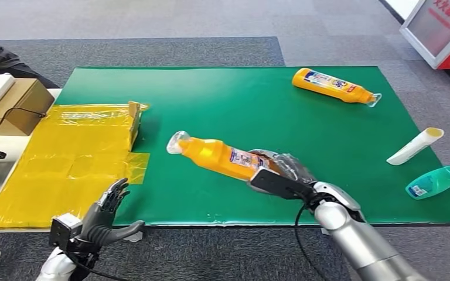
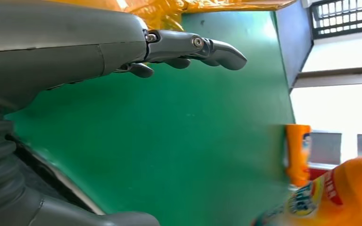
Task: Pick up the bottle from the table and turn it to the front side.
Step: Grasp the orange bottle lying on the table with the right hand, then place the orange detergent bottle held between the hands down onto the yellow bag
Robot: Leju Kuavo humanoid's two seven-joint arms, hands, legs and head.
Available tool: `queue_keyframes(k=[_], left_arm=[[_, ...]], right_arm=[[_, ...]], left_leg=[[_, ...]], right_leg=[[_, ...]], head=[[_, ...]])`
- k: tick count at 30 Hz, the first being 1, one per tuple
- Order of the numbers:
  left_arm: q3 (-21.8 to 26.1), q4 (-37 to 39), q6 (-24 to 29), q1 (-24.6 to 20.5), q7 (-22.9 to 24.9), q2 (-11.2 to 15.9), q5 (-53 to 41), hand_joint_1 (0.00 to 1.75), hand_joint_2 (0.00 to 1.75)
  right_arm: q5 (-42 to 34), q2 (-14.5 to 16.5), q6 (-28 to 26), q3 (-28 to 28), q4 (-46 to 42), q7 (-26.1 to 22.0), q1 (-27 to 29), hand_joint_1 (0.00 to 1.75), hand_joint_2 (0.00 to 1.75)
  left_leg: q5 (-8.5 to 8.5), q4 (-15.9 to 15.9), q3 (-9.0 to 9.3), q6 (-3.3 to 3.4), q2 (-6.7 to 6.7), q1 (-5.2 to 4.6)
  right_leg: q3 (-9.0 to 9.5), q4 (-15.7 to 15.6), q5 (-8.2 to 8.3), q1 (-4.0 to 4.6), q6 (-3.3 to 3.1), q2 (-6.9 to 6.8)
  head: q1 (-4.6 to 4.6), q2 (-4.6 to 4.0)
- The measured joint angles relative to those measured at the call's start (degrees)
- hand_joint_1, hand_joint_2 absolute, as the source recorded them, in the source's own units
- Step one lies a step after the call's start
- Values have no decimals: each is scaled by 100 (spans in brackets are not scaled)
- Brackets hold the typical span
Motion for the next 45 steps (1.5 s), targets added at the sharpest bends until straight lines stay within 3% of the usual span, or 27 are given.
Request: queue_keyframes(k=[7, 10, 16, 21, 22, 23, 24, 26, 27, 28, 33, 39, 45], left_arm=[[-2, 27, -354, -220, 255, -69, 396, 0, 175], [-67, 107, -466, -441, 381, -115, 532, 0, 175], [-568, 311, -738, -820, 453, -226, 693, 0, 175], [-874, 442, -803, -920, 435, -232, 775, 0, 175], [-929, 472, -846, -941, 423, -229, 805, 2, 175], [-992, 509, -894, -965, 400, -225, 829, 42, 175], [-1061, 550, -936, -990, 361, -218, 841, 86, 175], [-1205, 626, -946, -1037, 234, -193, 800, 171, 175], [-1274, 650, -907, -1054, 165, -177, 755, 175, 175], [-1342, 665, -833, -1065, 104, -164, 690, 175, 175], [-1586, 583, -117, -1056, -5, -148, 152, 175, 175], [-1677, -343, 1260, -798, 263, -123, -1480, 175, 175], [-1791, -1065, 1689, -635, 624, -35, -2245, 172, 175]], right_arm=[[0, 334, -35, 33, -321, -205, 406, 175, 175], [69, 618, -104, 180, -156, -369, 439, 175, 175], [283, 1159, -376, 703, 509, -559, 409, 175, 175], [326, 1338, -445, 916, 826, -576, 364, 175, 175], [327, 1360, -445, 951, 868, -576, 354, 175, 175], [330, 1383, -445, 992, 910, -578, 338, 175, 175], [335, 1402, -446, 1037, 953, -582, 316, 158, 175], [347, 1425, -458, 1122, 1042, -589, 270, 71, 175], [354, 1428, -471, 1152, 1084, -584, 251, 27, 175], [360, 1430, -490, 1175, 1123, -575, 236, 0, 175], [394, 1443, -576, 1233, 1228, -484, 241, 0, 175], [422, 1444, -640, 1040, 1125, -357, 384, 0, 175], [461, 1461, -641, 857, 866, -344, 503, 0, 175]], left_leg=[[0, 0, 0, 1, 0, -1], [4, 0, 1, -2, 0, -1], [8, 0, 1, -4, 0, 1], [5, 0, 0, -2, 0, 0], [5, 0, -1, -1, 0, 0], [4, 0, -1, -2, 0, 0], [4, 0, -1, -2, 1, -1], [3, 0, 0, -3, 1, 0], [4, 0, 0, -3, 1, 0], [4, 0, 0, -3, 1, 0], [4, 0, 0, -3, 1, 0], [2, 0, -1, -3, 1, 0], [2, 0, 0, -4, 1, 0]], right_leg=[[-1, 0, 6, -3, 4, 1], [-2, 0, 9, -2, 2, 1], [-2, 1, 9, 1, 1, 2], [-2, 0, 8, 0, 2, 1], [-2, 0, 8, -1, 2, 1], [-2, 0, 8, -1, 2, 2], [-3, 0, 8, -1, 2, 2], [-3, 0, 8, -1, 2, 3], [-3, 0, 8, -1, 2, 2], [-3, 0, 8, 0, 2, 2], [-3, 0, 8, 0, 2, 2], [-5, 0, 8, -1, 2, 3], [-7, 0, 6, 0, 0, 3]], head=[[1, 0], [-1, 0], [-1, 0], [1, 0], [1, 0], [0, 0], [-1, 0], [-1, 0], [-1, 0], [-1, 0], [-1, 0], [1, 0], [-1, 0]])
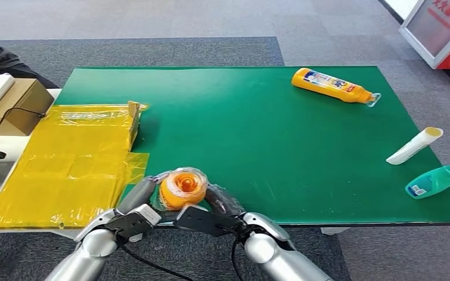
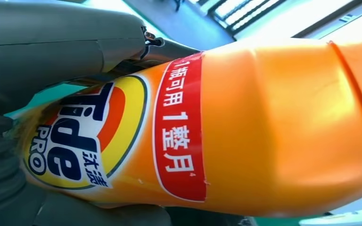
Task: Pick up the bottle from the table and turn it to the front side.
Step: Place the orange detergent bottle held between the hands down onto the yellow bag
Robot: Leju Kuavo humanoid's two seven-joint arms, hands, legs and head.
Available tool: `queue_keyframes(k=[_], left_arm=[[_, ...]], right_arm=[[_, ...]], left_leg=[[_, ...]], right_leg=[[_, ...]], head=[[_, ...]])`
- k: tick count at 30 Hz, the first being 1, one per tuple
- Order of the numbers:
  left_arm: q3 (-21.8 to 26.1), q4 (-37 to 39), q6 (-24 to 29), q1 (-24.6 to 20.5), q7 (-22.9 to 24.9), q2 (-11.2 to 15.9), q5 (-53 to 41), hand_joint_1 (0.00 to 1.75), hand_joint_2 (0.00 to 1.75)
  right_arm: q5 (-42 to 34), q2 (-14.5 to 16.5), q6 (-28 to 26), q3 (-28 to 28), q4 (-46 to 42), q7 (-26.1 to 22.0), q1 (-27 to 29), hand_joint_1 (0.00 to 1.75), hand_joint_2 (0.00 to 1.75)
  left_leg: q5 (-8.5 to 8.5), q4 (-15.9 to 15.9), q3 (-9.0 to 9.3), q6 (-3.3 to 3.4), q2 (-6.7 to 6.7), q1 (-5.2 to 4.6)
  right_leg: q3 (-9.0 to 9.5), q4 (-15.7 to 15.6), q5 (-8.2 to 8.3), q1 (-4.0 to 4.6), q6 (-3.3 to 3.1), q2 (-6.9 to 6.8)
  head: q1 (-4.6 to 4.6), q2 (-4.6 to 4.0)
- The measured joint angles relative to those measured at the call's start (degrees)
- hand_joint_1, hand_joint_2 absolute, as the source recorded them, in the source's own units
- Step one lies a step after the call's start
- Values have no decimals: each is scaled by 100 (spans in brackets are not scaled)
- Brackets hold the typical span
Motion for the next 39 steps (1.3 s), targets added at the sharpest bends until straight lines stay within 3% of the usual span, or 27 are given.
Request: queue_keyframes(k=[2, 5, 9, 14, 19, 26, 27, 29, 31, 33, 36, 39], left_arm=[[-51, -248, 271, 35, 318, 80, -595, 164, 175], [-52, -749, 431, -7, 1195, 417, -1489, 154, 175], [20, -1103, 173, -62, 1985, 1013, -2284, 154, 175], [254, -988, -86, -89, 2516, 1698, -2752, 152, 175], [486, -679, -51, -101, 2555, 2042, -2994, 152, 175], [549, -552, -59, -110, 2577, 2177, -3036, 150, 175], [555, -535, -72, -110, 2598, 2189, -3067, 144, 175], [585, -457, -46, -114, 2625, 2217, -3199, 103, 175], [638, -263, 149, -145, 2566, 2242, -3422, 89, 175], [683, 47, 468, -235, 2472, 2248, -3738, 113, 175], [707, 681, 943, -536, 2208, 2230, -4171, 128, 175], [681, 1420, 1360, -984, 1668, 2192, -4334, 106, 175]], right_arm=[[40, 8, -7, -87, -94, 51, 85, 0, 175], [112, -24, -37, -447, -299, 185, 329, 0, 175], [141, -89, -38, -892, -546, 211, 589, 0, 175], [104, -107, 39, -1277, -669, 187, 787, 0, 175], [100, -110, 70, -1462, -674, 153, 853, 0, 175], [100, -110, 77, -1546, -685, 144, 893, 0, 175], [99, -110, 79, -1550, -687, 143, 896, 0, 175], [89, -110, 93, -1559, -686, 133, 897, 0, 175], [64, -110, 120, -1571, -676, 103, 894, 0, 175], [36, -110, 155, -1577, -645, 50, 881, 0, 175], [-22, -107, 215, -1571, -525, -59, 801, 0, 175], [-102, -92, 252, -1529, -310, -190, 651, 0, 175]], left_leg=[[0, 0, 0, 0, 0, 0], [0, 0, -1, -1, 0, 1], [2, 0, 0, -4, 0, 3], [2, 0, 0, -4, 2, 4], [2, 0, 0, -3, 2, 3], [-2, 0, 0, -4, 2, 2], [-2, 0, 0, -5, 2, 3], [-2, 0, 1, -6, 2, 3], [-2, -1, 2, -7, 2, 4], [-1, -1, 1, -7, 2, 5], [3, -1, 1, -6, 1, 5], [6, 0, 1, -4, 0, 4]], right_leg=[[0, 0, 0, 1, 0, 0], [2, 0, 0, 1, -1, -1], [0, 1, 0, 3, -4, 1], [-2, 1, -2, 5, -7, 4], [-1, 1, -5, 4, -7, 2], [0, 0, -4, 3, -7, 3], [1, 0, -5, 3, -7, 3], [0, 1, -5, 4, -8, 4], [-2, 1, -5, 5, -9, 4], [-2, 1, -6, 6, -10, 2], [0, 1, -3, 6, -9, 1], [4, 1, 3, 5, -6, 1]], head=[[1, 0], [1, 0], [0, 0], [-1, 0], [1, 0], [1, 0], [0, 0], [-1, 0], [-1, 0], [-1, 0], [0, 0], [1, 0]])
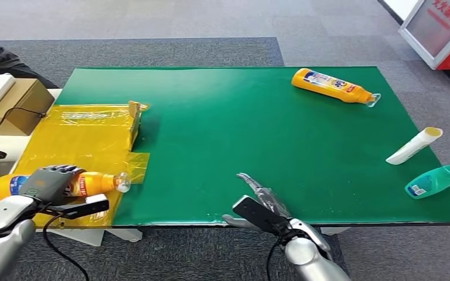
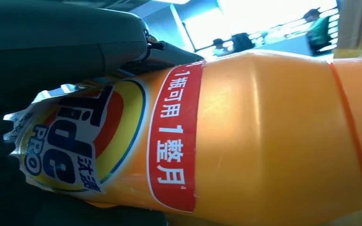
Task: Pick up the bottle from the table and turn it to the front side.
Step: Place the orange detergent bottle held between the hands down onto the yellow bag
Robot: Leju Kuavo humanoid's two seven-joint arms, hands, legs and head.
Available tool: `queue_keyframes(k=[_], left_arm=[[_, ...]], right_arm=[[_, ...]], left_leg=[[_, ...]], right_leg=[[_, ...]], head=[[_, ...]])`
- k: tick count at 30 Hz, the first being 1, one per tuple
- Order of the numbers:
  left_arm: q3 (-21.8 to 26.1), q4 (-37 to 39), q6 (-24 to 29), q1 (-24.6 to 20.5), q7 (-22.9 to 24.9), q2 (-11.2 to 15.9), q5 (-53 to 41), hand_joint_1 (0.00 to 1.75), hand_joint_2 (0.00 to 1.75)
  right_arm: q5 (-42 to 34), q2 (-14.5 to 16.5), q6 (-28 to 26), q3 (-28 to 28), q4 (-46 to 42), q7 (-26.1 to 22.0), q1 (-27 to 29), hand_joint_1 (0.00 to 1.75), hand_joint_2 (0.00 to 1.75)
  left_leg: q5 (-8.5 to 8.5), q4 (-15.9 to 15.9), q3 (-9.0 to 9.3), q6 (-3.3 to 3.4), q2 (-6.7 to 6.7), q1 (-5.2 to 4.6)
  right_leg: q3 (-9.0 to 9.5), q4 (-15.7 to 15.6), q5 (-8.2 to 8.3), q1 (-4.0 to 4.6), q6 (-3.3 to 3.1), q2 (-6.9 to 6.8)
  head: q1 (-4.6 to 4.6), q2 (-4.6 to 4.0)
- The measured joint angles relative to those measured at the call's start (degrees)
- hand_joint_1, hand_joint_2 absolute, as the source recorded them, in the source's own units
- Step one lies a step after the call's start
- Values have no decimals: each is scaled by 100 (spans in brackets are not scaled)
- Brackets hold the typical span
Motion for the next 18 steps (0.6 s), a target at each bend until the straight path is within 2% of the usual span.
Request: queue_keyframes(k=[3, 6, 8, 13, 18], left_arm=[[-93, 675, 248, -442, -340, -67, -120, 62, 175], [-240, 1254, 336, -849, -361, -185, -245, 22, 175], [-343, 1543, 359, -1067, -315, -260, -311, 3, 175], [-536, 2049, 437, -1439, -102, -452, -406, 0, 175], [-619, 2180, 529, -1500, -24, -602, -333, 0, 175]], right_arm=[[-73, 28, 5, 86, 226, -94, -153, 0, 175], [-118, 42, 5, 179, 418, -133, -264, 0, 175], [-136, 48, 5, 231, 508, -141, -307, 0, 175], [-156, 69, 5, 331, 649, -145, -365, 0, 175], [-180, 82, -1, 362, 703, -131, -357, 0, 175]], left_leg=[[4, 0, 2, 4, 0, -1], [10, 0, 3, 7, -3, -1], [12, 0, 3, 5, -4, -1], [17, 0, 3, 3, -6, -1], [19, 0, 3, 3, -5, -1]], right_leg=[[2, 0, 5, -1, 1, -1], [6, 0, 7, -2, 2, -4], [7, 0, 8, -2, 2, -5], [8, 0, 12, -2, 0, -6], [8, 0, 14, -2, -1, -5]], head=[[0, 0], [-1, 0], [-1, 0], [-1, 0], [1, 0]])
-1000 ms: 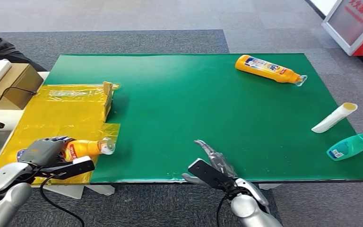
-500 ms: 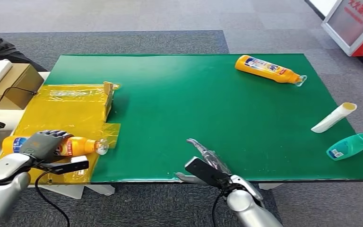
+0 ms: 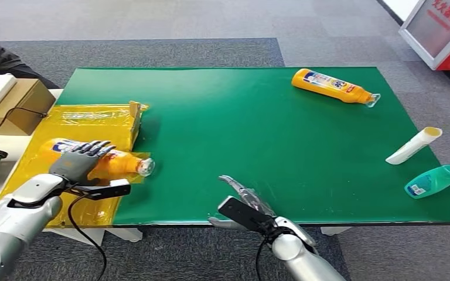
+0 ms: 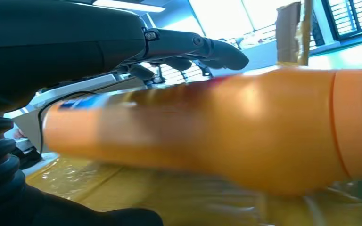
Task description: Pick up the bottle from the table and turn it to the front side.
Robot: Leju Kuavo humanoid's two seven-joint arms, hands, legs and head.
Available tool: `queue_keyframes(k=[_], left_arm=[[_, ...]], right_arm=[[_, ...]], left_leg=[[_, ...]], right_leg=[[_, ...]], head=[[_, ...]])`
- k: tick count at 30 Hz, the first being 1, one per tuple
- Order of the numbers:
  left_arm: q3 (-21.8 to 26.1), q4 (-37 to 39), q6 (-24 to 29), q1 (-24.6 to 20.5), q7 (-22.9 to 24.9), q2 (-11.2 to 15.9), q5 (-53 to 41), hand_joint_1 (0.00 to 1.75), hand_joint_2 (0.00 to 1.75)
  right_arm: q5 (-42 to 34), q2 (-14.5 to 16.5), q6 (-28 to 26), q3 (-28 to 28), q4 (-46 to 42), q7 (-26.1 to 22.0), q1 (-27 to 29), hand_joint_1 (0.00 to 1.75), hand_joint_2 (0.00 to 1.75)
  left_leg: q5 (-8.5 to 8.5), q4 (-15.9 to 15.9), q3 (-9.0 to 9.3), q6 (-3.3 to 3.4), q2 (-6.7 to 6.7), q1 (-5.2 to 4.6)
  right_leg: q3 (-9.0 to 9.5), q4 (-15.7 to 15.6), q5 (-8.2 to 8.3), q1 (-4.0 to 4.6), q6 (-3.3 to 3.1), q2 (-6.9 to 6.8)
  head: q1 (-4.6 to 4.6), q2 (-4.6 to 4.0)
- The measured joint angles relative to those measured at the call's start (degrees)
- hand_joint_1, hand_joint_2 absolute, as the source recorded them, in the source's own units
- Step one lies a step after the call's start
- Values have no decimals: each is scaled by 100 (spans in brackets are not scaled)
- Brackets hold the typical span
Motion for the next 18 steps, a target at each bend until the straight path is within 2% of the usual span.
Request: queue_keyframes(k=[4, 7, 10, 14, 18], left_arm=[[28, -375, -351, 282, -206, -44, 660, 0, 175], [151, -1077, -710, 756, -508, -59, 1552, 0, 175], [416, -1917, -851, 1362, -916, -132, 2525, 0, 175], [1014, -3149, -980, 2276, -1721, -402, 3690, 0, 175], [1568, -3952, -1103, 2921, -2242, -794, 4223, 0, 175]], right_arm=[[-22, -4, -4, -20, -42, 67, 98, 0, 175], [-25, -13, -4, -58, -158, 104, 238, 0, 175], [-27, -21, -10, -109, -291, 128, 370, 0, 175], [-22, -22, -20, -179, -512, 152, 576, 0, 175], [-23, -22, -36, -215, -713, 168, 755, 0, 175]], left_leg=[[-1, 0, 1, -1, 1, 0], [-7, 0, 0, -3, 2, 0], [-18, 0, 0, -5, 6, 0], [-31, 0, 0, -4, 10, 0], [-42, 0, -1, 2, 10, 0]], right_leg=[[0, 0, -1, 0, 0, 1], [-3, 0, -6, 0, -2, 2], [-7, 0, -12, 0, -3, 8], [-10, -1, -24, 0, -2, 14], [-8, -1, -35, 0, 2, 12]], head=[[-2, 0], [-2, 0], [-1, 0], [-1, 0], [-1, 0]])
